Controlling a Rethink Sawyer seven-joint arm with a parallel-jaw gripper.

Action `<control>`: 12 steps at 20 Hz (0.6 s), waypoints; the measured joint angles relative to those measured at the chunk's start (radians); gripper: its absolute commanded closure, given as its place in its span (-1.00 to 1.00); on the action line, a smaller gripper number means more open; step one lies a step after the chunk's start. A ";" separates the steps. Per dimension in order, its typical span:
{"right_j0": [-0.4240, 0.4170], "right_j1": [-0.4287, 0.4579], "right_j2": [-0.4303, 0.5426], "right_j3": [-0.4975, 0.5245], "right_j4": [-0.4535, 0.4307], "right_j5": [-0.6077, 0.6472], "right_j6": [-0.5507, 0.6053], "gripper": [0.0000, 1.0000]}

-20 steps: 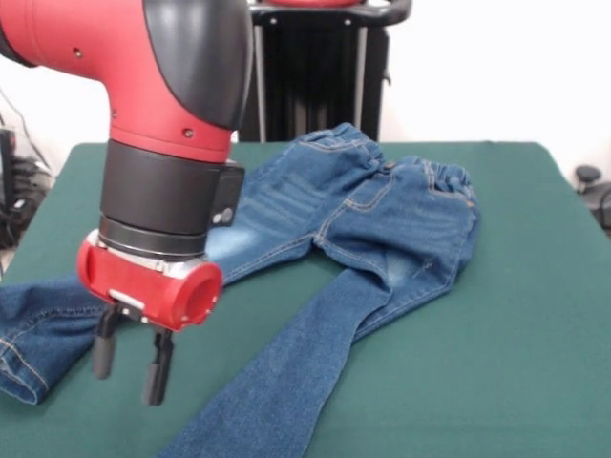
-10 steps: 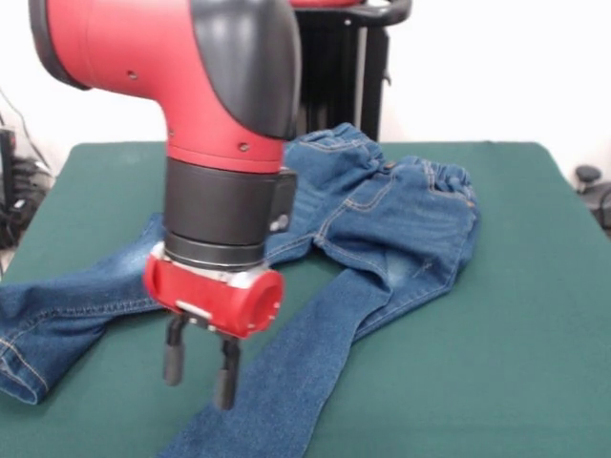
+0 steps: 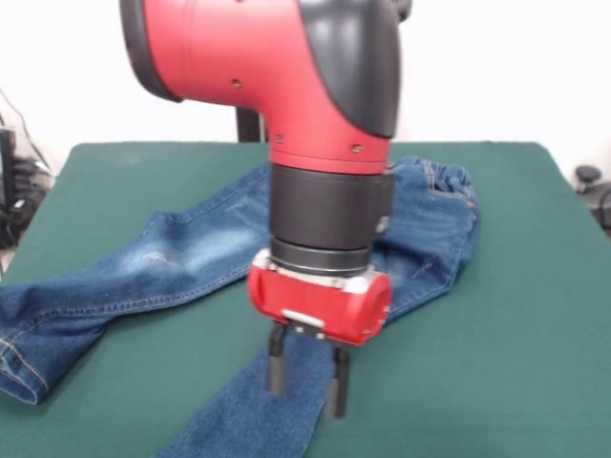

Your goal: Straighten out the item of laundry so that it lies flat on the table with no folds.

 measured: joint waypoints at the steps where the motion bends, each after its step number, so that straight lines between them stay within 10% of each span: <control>1: 0.006 0.000 0.000 0.000 0.006 0.000 0.000 -1.00; 12: 0.052 0.091 -0.063 -0.066 0.029 0.029 0.000 -1.00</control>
